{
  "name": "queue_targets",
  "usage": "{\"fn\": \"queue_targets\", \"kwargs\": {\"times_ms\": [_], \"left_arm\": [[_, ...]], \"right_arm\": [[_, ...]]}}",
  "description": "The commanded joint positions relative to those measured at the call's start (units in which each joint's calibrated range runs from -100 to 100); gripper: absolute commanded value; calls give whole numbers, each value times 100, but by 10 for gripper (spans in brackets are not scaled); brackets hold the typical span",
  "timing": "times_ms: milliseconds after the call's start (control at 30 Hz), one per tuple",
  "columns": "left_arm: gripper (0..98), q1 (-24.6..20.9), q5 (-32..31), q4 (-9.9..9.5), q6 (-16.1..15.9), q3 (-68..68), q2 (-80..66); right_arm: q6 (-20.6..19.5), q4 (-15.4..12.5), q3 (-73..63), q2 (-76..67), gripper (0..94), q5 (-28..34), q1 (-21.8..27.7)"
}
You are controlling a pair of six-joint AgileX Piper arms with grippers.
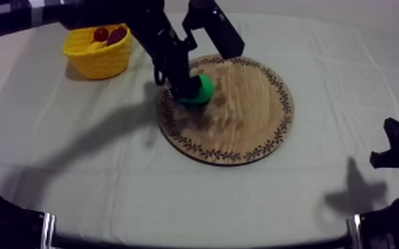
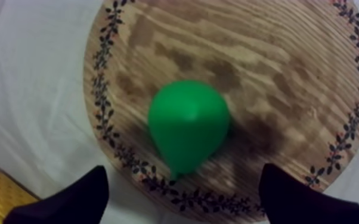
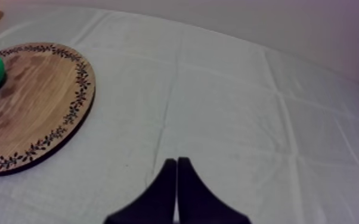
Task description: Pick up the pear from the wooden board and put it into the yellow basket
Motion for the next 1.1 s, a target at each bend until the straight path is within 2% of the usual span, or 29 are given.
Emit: {"fn": "queue_targets", "kwargs": {"times_ms": [0, 300, 1067], "left_arm": [[936, 10, 4, -4, 1, -30, 111], [932, 82, -54, -82, 58, -185, 506], [901, 59, -327, -49, 37, -910, 1403]], "right_arm": [[4, 2, 5, -5, 3, 3, 0], [0, 2, 5, -5, 3, 3, 0], [-1, 2, 5, -5, 3, 3, 0]]}}
